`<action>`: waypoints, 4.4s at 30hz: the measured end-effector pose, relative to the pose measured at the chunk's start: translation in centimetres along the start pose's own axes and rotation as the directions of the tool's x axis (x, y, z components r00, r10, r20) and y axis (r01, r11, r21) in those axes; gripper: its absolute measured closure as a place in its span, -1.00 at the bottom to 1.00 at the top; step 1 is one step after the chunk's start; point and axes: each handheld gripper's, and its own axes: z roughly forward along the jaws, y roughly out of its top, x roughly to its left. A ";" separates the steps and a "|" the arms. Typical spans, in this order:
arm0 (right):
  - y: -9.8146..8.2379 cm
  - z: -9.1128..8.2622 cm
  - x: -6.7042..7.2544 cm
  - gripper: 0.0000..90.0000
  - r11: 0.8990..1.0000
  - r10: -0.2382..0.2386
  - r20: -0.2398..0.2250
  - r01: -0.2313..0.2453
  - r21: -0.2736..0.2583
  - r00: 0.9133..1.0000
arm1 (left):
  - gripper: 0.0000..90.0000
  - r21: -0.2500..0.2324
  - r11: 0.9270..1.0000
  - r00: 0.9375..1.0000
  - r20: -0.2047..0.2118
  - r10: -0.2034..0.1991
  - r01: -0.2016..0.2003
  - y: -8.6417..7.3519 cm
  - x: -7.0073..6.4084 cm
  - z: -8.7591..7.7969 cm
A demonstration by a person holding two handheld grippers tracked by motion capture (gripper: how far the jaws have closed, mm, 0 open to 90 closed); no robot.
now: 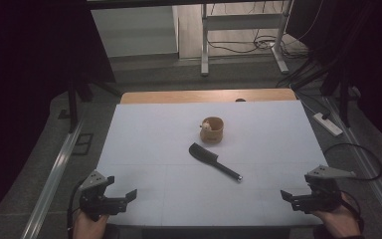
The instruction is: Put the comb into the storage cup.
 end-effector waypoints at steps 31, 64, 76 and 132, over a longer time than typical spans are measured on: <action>2.2 1.8 0.4 -1.00 0.997 -0.059 -0.114 0.064 0.044 0.992 | -0.97 -0.005 1.000 1.000 0.007 -0.020 0.020 0.0 0.2 0.0; 4.8 4.4 1.8 -1.00 0.988 -0.108 -0.154 0.123 0.094 0.982 | -0.97 0.031 1.000 1.000 0.008 0.005 -0.005 0.2 0.1 0.4; 6.1 5.4 2.3 -1.00 0.984 -0.121 -0.169 0.141 0.109 0.978 | -0.96 0.075 0.996 0.999 -0.002 0.039 -0.038 0.5 -0.4 0.9; 10.7 11.0 5.6 -1.00 0.943 -0.236 -0.210 0.276 0.186 0.949 | -0.96 0.107 0.993 0.998 0.005 0.059 -0.059 0.7 -0.5 1.3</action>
